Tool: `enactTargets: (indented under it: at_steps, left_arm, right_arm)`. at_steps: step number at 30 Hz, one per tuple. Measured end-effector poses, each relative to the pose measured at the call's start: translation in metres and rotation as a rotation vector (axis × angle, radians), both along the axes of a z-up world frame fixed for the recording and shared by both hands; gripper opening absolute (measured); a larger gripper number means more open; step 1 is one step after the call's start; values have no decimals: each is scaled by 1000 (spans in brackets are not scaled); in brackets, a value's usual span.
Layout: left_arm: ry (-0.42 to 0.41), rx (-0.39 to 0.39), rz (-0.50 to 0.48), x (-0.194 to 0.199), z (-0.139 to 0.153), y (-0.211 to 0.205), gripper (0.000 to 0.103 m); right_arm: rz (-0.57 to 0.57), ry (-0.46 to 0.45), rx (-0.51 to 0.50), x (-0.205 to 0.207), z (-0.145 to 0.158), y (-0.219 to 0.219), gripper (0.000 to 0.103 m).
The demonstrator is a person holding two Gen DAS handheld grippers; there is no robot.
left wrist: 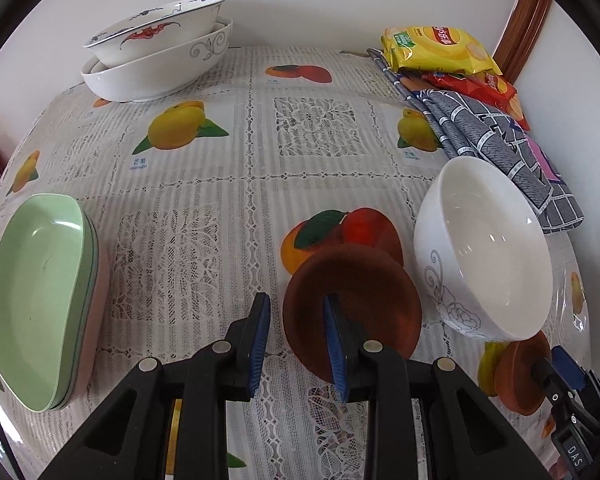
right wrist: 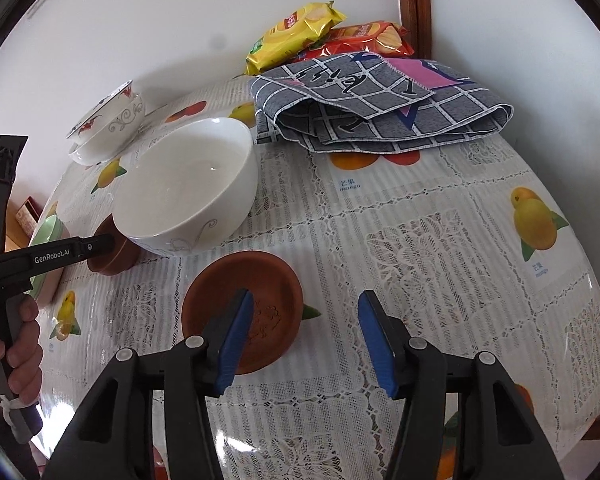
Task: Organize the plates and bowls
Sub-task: 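Close the left gripper on a brown clay bowl rim while the right gripper grasps another brown bowl, then lift both brown bowls while the right gripper carries its bowl over the white bowl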
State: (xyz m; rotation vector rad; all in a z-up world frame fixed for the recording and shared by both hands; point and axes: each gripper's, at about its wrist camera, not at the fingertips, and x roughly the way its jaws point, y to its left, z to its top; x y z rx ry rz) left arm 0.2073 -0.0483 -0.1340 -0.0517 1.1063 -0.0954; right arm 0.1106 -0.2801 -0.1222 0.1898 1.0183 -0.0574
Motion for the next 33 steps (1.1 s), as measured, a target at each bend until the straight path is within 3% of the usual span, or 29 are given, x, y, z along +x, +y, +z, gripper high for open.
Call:
enactTargets:
  at_steps: [10,20,23,28,33]
  left_arm:
    - [1,-27,-25,8,-6,-1,26]
    - [-12,-60,-32,9,-9,-2,23]
    - [-14,-71,-24,9,-10,0,21]
    - [-11,-114,-29,6,-7,3,11]
    - [-26,-138,-43,-3,-1,6,9]
  right_arm:
    - [-31,23,26,8,-12,-1,32]
    - [-42,13,20,9,-14,0,26]
    - [-37,15,49,10,-13,1,13]
    - [-40,5,33,11,-11,7,12]
    - [-42,-17,40,7,-4,11,10]
